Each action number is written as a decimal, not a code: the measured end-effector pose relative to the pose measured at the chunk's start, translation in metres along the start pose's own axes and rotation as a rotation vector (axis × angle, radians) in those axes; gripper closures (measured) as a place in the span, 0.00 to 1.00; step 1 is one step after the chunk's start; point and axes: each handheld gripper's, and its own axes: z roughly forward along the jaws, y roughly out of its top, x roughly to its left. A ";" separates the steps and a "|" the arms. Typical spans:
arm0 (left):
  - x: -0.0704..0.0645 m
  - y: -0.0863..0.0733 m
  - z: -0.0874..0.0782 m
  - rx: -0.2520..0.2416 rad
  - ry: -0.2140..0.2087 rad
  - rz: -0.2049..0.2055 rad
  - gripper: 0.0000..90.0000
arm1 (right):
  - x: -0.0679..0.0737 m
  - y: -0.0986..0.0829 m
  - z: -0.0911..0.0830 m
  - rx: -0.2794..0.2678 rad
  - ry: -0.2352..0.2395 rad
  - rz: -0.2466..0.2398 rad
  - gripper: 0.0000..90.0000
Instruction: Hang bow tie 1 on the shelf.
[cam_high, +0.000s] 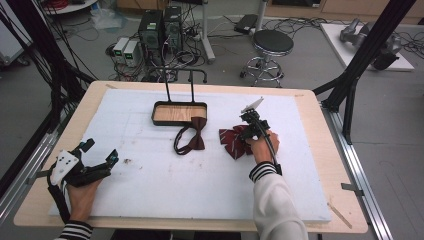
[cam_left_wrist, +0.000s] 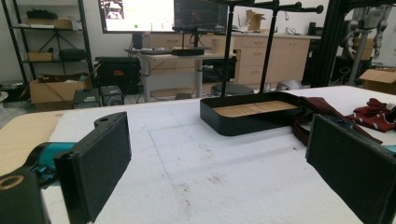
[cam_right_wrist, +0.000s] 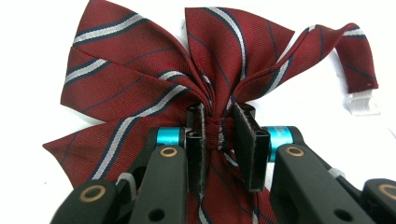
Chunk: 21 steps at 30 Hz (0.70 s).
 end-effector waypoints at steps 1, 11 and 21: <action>0.000 0.000 0.000 0.001 0.000 0.000 0.08 | 0.000 0.000 0.000 0.000 -0.001 -0.006 0.84; 0.000 0.000 0.000 -0.001 -0.001 0.002 0.08 | 0.004 0.001 -0.004 -0.034 -0.001 -0.033 0.84; 0.000 0.000 0.000 -0.001 -0.001 0.001 0.08 | 0.005 0.001 -0.016 -0.128 0.009 -0.057 0.84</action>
